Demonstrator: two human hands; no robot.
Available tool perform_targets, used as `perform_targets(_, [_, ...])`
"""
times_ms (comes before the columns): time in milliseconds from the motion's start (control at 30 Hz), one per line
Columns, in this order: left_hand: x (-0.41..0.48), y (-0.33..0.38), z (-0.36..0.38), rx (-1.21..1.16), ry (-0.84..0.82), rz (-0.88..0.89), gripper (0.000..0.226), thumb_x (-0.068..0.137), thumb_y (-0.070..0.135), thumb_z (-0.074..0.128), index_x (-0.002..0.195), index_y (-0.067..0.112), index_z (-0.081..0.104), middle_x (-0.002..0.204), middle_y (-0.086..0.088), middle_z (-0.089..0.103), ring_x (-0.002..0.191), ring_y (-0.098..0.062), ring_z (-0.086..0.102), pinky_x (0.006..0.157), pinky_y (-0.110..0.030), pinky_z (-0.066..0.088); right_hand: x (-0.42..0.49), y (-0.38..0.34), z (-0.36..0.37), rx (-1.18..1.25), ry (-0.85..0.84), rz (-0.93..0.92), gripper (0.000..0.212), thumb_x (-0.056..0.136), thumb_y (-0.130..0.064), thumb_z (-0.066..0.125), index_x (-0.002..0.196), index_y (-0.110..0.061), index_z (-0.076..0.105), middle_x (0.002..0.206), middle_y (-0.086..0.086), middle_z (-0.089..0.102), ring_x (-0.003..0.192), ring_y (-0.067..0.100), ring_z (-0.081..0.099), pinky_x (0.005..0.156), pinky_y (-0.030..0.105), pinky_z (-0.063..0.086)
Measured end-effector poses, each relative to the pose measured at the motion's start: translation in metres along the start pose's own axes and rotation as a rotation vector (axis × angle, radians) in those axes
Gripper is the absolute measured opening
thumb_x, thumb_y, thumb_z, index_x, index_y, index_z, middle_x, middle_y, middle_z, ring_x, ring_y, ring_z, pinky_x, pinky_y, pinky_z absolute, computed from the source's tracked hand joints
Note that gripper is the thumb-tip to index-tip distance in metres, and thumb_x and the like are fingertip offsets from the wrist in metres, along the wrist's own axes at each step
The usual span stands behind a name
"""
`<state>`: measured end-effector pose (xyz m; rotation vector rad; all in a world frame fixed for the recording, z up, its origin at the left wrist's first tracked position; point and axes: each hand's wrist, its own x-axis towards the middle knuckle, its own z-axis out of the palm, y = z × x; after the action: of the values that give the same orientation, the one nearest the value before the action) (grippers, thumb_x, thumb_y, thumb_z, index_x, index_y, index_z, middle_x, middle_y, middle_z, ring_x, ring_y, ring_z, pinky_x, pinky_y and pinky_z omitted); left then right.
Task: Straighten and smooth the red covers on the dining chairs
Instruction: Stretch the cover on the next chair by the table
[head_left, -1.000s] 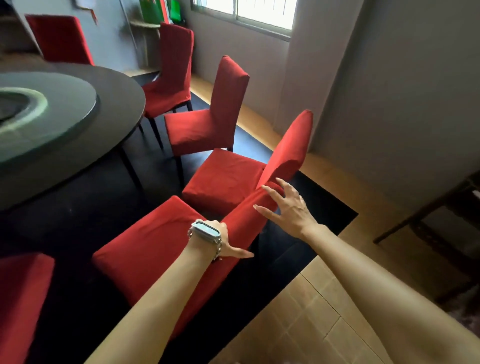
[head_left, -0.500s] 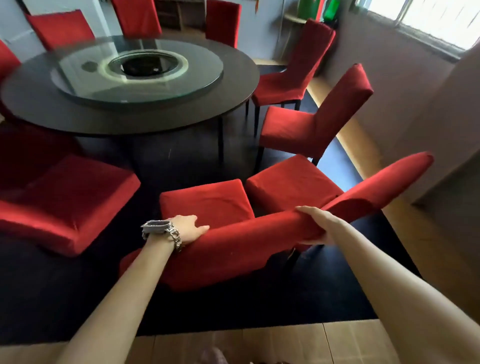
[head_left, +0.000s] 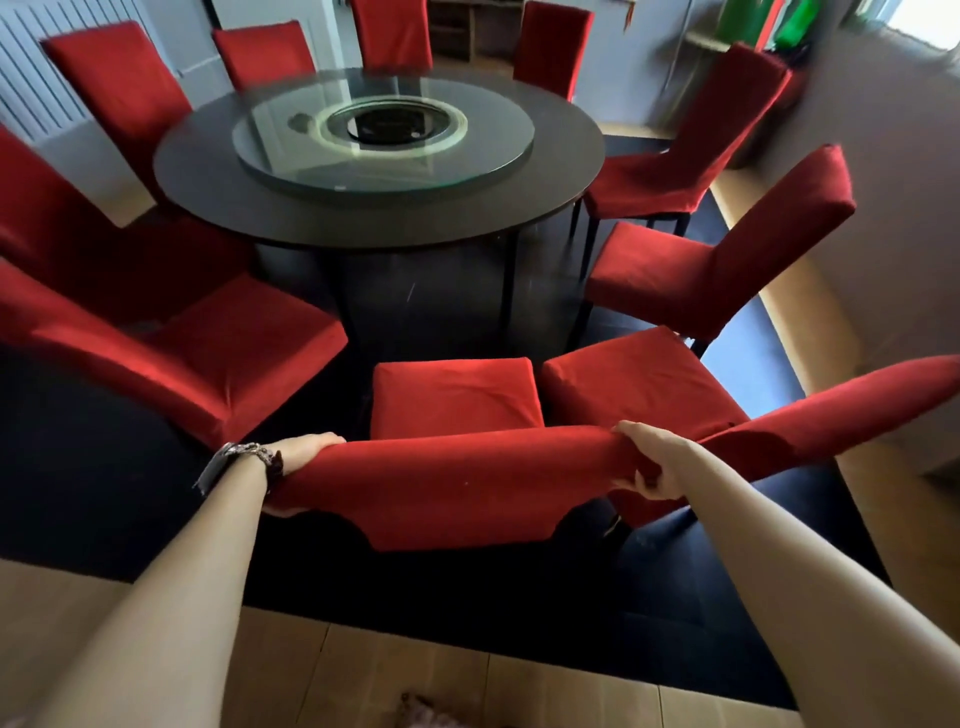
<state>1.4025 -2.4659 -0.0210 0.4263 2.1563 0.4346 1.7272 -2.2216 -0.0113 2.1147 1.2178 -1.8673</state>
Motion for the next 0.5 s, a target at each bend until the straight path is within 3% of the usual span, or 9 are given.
perform_targets(67, [0.000, 0.001, 0.002, -0.029, -0.001, -0.012, 0.032, 0.095, 0.043, 0.048, 0.099, 0.017, 0.066, 0.091, -0.012, 0.066, 0.093, -0.029, 0.061, 0.085, -0.033, 0.045, 0.003, -0.003, 0.000, -0.014, 0.019, -0.027, 0.034, 0.088, -0.037, 0.057, 0.106, -0.013, 0.042, 0.089, 0.016, 0.059, 0.032, 0.024, 0.058, 0.030, 0.008, 0.026])
perform_targets(133, [0.001, 0.005, -0.002, -0.048, 0.000, -0.002, 0.025, 0.096, 0.038, 0.048, 0.099, 0.019, 0.064, 0.089, -0.007, 0.064, 0.086, -0.024, 0.058, 0.076, -0.029, 0.043, 0.006, -0.008, 0.001, -0.010, 0.032, -0.055, 0.032, 0.089, -0.037, 0.056, 0.105, -0.013, 0.042, 0.083, 0.014, 0.057, 0.032, 0.023, 0.058, 0.031, 0.007, 0.025])
perform_targets(267, [0.013, 0.009, -0.024, -0.056, -0.007, 0.038, 0.032, 0.099, 0.032, 0.044, 0.118, 0.013, 0.061, 0.114, -0.011, 0.060, 0.106, -0.025, 0.056, 0.098, -0.030, 0.039, 0.007, -0.023, 0.011, -0.004, 0.034, -0.115, 0.029, 0.090, -0.036, 0.054, 0.104, -0.013, 0.043, 0.082, 0.016, 0.057, 0.032, 0.022, 0.058, 0.031, 0.008, 0.027])
perform_targets(333, [0.021, 0.005, -0.038, -0.049, -0.020, 0.013, 0.039, 0.098, 0.033, 0.047, 0.126, 0.008, 0.058, 0.120, -0.011, 0.059, 0.116, -0.027, 0.054, 0.102, -0.032, 0.037, 0.008, -0.028, 0.022, 0.006, 0.018, -0.125, 0.027, 0.090, -0.035, 0.055, 0.100, -0.013, 0.043, 0.085, 0.015, 0.056, 0.032, 0.023, 0.058, 0.032, 0.009, 0.027])
perform_targets(400, [0.032, -0.001, -0.049, -0.017, -0.013, -0.001, 0.040, 0.097, 0.035, 0.050, 0.126, 0.009, 0.057, 0.116, -0.006, 0.060, 0.111, -0.025, 0.056, 0.092, -0.029, 0.040, 0.012, -0.031, 0.034, 0.028, -0.001, -0.124, 0.026, 0.090, -0.035, 0.056, 0.092, -0.013, 0.044, 0.083, 0.014, 0.055, 0.033, 0.023, 0.058, 0.032, 0.009, 0.028])
perform_targets(500, [0.049, -0.006, -0.063, -0.068, -0.021, -0.036, 0.043, 0.095, 0.037, 0.051, 0.126, 0.008, 0.058, 0.099, -0.002, 0.064, 0.084, -0.014, 0.058, 0.070, -0.024, 0.042, 0.018, -0.043, 0.049, 0.048, -0.001, -0.144, 0.026, 0.089, -0.034, 0.058, 0.085, -0.013, 0.043, 0.082, 0.013, 0.054, 0.033, 0.024, 0.058, 0.032, 0.010, 0.029])
